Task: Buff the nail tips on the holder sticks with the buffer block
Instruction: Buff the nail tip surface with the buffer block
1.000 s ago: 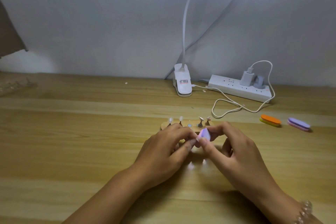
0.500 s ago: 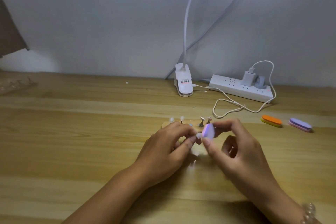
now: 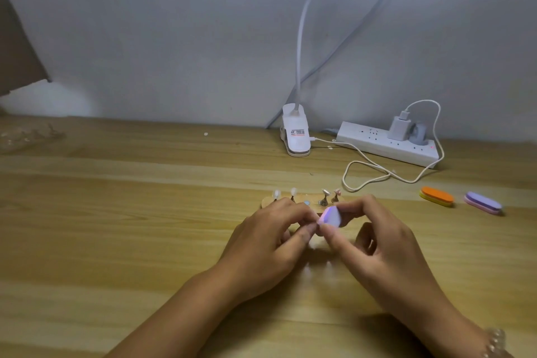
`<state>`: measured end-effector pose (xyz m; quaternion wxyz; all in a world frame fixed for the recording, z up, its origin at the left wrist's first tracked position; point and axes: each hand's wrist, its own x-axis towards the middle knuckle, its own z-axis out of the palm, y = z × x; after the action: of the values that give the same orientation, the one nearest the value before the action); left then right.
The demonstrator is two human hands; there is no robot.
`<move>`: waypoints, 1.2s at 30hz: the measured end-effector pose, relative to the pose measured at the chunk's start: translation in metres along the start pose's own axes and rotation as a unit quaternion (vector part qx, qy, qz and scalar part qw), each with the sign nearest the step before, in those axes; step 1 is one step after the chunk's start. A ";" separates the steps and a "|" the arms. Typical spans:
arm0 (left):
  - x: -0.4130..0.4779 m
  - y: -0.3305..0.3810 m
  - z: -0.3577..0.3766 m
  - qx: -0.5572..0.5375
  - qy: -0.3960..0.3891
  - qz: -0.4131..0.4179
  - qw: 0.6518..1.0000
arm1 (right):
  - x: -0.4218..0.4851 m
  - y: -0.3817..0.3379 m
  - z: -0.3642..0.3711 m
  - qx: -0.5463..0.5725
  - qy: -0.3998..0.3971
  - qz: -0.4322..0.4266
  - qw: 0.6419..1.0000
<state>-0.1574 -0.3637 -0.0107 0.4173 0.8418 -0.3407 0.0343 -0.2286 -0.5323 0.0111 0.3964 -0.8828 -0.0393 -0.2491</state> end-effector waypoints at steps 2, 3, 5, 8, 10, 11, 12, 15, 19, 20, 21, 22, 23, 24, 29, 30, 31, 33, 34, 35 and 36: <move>0.000 0.000 0.000 -0.001 0.002 -0.001 1.000 | 0.001 0.003 -0.001 -0.014 0.011 0.006 1.000; 0.000 0.000 -0.001 -0.003 0.001 -0.002 1.000 | -0.001 0.000 0.000 -0.030 0.003 -0.011 0.999; -0.001 0.000 -0.002 -0.004 -0.001 -0.005 1.000 | -0.007 -0.006 0.003 -0.042 -0.025 -0.043 0.998; 0.000 0.000 -0.002 0.004 -0.002 -0.002 1.000 | -0.003 -0.005 0.002 -0.016 -0.020 -0.012 1.000; 0.000 0.001 -0.001 0.008 0.001 0.000 1.000 | 0.000 0.002 -0.001 -0.007 0.003 0.017 1.000; 0.000 0.001 -0.001 0.007 0.002 0.000 1.000 | 0.000 0.003 -0.001 -0.015 0.004 0.012 1.000; 0.000 0.001 -0.001 0.004 0.001 -0.001 1.000 | -0.002 0.001 0.000 -0.029 -0.004 -0.006 1.000; 0.000 -0.001 -0.003 0.001 -0.004 -0.005 1.000 | -0.007 -0.009 0.004 -0.040 -0.043 -0.051 0.997; 0.000 0.000 -0.001 -0.002 0.004 -0.003 1.000 | -0.002 -0.001 0.001 -0.034 -0.004 -0.005 0.999; 0.000 0.000 -0.002 -0.003 0.004 -0.004 1.000 | -0.002 0.000 0.000 -0.045 0.002 -0.009 0.999; 0.000 0.001 -0.002 -0.002 0.000 -0.007 1.000 | -0.003 -0.002 0.001 -0.055 -0.003 -0.022 0.998; -0.001 0.001 -0.003 0.003 -0.008 -0.008 1.000 | -0.005 -0.005 0.002 -0.062 -0.014 -0.039 0.997; -0.001 0.001 -0.004 0.011 -0.017 -0.009 1.000 | -0.008 -0.008 0.003 -0.063 -0.028 -0.054 0.996; -0.001 0.001 -0.004 0.017 -0.022 -0.009 1.000 | -0.008 -0.009 0.004 -0.058 -0.038 -0.061 0.996; -0.001 0.002 -0.002 0.009 -0.004 -0.002 1.000 | -0.002 0.002 0.000 -0.032 0.006 -0.003 0.999; -0.001 0.003 -0.003 0.011 -0.003 -0.002 1.000 | -0.002 0.001 0.000 -0.044 0.005 -0.013 0.999; -0.001 0.002 -0.003 0.014 -0.006 -0.004 1.000 | -0.004 -0.002 0.001 -0.057 -0.005 -0.031 0.998; -0.001 0.002 -0.004 0.027 -0.020 -0.009 0.999 | -0.008 -0.008 0.004 -0.060 -0.035 -0.061 0.996; -0.001 0.002 -0.004 0.032 -0.024 -0.010 0.999 | -0.008 -0.009 0.004 -0.053 -0.043 -0.061 0.996; -0.001 0.002 -0.003 0.032 -0.024 -0.009 0.999 | -0.007 -0.008 0.003 -0.043 -0.042 -0.048 0.997; -0.001 0.002 -0.003 0.029 -0.019 -0.008 0.999 | -0.005 -0.006 0.002 -0.032 -0.031 -0.029 0.999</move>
<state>-0.1583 -0.3619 -0.0080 0.3867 0.8565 -0.3410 0.0243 -0.2334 -0.5259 0.0117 0.3591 -0.9007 -0.0693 -0.2343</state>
